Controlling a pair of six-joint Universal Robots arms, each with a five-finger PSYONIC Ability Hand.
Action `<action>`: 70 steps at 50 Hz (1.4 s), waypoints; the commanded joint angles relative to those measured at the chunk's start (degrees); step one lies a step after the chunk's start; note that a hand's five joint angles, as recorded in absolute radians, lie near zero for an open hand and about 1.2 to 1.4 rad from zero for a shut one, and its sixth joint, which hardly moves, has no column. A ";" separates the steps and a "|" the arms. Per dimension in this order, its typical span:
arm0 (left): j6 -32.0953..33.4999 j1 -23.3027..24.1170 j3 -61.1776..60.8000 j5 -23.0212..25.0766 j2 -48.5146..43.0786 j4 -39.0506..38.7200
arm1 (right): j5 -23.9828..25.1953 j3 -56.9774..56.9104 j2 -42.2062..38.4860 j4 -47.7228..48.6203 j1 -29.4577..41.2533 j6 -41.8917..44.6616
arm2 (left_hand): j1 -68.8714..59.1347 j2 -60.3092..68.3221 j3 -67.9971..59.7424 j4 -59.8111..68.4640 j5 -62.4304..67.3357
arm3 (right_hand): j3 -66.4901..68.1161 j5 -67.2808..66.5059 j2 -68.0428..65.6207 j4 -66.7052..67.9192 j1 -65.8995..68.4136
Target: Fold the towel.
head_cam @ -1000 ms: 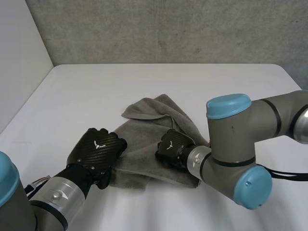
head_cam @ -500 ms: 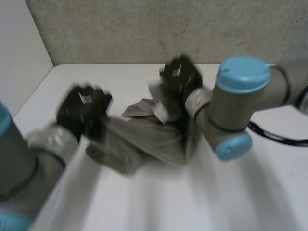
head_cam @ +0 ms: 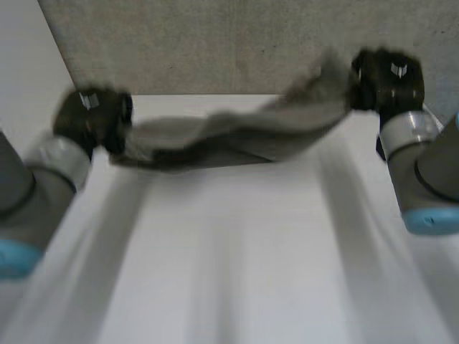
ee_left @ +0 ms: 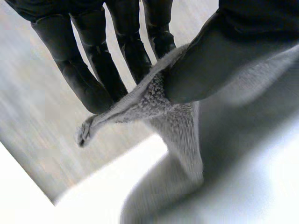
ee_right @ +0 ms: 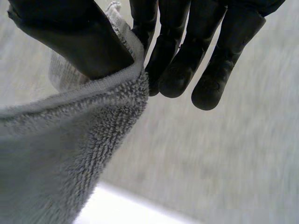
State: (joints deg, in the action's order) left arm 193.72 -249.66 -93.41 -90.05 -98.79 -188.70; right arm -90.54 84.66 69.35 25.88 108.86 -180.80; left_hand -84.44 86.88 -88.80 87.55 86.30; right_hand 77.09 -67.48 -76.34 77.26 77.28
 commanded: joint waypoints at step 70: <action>4.74 -6.01 3.06 4.35 -11.42 1.06 | 29.01 12.48 -4.29 -24.56 -10.77 39.75 | 4.44 -6.88 8.80 -7.55 -16.30 | -47.50 47.88 46.75 -47.67 -47.69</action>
State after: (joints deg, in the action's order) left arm 198.42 -255.19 -89.62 -85.65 -110.33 -187.60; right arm -61.19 103.24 71.96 2.48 98.17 -136.12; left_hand -84.44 87.08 -88.84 87.55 86.31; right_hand 30.72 -18.72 -31.71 30.68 30.05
